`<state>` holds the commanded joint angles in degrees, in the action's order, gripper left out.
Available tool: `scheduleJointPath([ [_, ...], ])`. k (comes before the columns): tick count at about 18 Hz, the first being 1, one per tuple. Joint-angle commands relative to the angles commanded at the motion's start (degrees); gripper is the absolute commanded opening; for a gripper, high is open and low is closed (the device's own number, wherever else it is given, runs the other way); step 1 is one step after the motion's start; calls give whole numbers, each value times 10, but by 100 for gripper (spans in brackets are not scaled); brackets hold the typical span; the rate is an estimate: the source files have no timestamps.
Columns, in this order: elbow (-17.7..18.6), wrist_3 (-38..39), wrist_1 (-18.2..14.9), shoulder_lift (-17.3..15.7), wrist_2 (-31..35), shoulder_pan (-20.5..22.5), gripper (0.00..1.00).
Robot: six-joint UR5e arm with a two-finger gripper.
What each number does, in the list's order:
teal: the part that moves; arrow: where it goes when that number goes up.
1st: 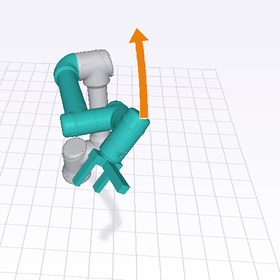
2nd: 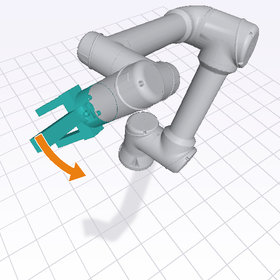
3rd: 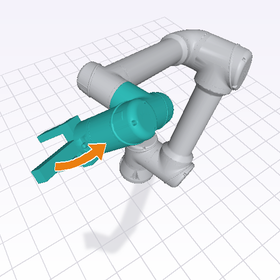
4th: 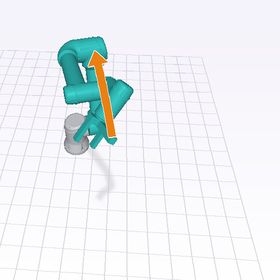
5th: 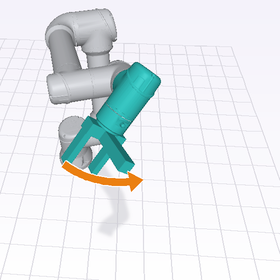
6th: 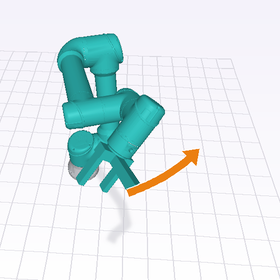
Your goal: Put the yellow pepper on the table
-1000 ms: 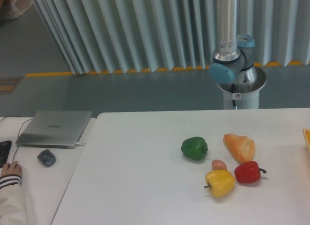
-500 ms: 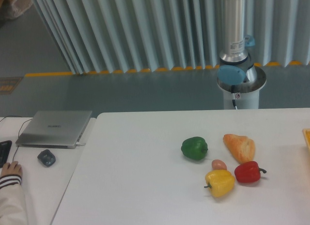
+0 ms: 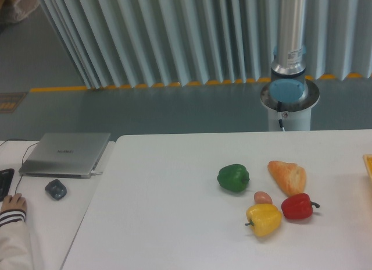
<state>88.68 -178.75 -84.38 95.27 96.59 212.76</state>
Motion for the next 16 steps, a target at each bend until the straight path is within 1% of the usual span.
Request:
scheduleJointPath([
  [3, 1, -10, 18, 5, 1, 15, 100],
  [8, 0, -29, 30, 40, -1, 27, 100],
  [13, 0, -20, 28, 41, -4, 27, 100],
  [16, 6, -24, 40, 40, -4, 27, 100],
])
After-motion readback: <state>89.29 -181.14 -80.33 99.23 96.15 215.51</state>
